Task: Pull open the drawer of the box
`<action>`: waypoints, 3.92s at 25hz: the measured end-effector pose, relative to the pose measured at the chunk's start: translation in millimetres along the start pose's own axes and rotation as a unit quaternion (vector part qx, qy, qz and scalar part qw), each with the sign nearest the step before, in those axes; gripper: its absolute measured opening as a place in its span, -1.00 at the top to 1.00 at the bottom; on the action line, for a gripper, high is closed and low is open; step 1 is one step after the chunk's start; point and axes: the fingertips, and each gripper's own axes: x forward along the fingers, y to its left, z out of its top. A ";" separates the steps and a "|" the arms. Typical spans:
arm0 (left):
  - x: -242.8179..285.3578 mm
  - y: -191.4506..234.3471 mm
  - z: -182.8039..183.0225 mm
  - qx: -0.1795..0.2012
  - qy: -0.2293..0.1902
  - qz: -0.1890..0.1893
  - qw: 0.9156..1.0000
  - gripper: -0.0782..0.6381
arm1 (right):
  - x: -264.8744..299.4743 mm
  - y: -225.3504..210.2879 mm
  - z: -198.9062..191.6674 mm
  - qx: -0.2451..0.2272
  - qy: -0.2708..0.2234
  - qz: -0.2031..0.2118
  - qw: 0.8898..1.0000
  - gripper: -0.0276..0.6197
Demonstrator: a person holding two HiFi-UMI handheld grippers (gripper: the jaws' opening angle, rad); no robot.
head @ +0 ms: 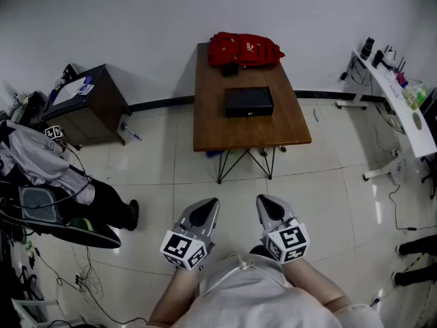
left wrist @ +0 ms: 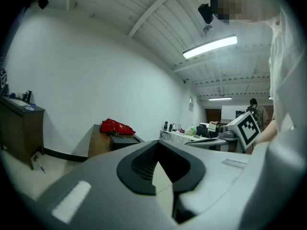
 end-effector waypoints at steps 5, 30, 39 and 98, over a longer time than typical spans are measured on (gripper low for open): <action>6.3 26.9 -0.6 -0.005 0.001 0.000 1.000 0.76 | 26.0 -2.9 -1.1 0.006 0.005 -0.007 1.000 0.89; 262.9 206.7 22.7 -0.024 0.038 0.012 0.999 0.76 | 269.6 -219.2 51.4 0.012 0.053 -0.028 0.998 0.89; 328.5 259.5 14.6 -0.045 0.058 0.021 0.997 0.76 | 343.8 -274.7 26.8 0.017 0.121 -0.028 0.992 0.89; 348.7 272.6 -73.0 -0.130 0.162 -0.021 0.978 0.76 | 365.0 -276.1 -106.3 0.119 0.304 -0.090 0.941 0.68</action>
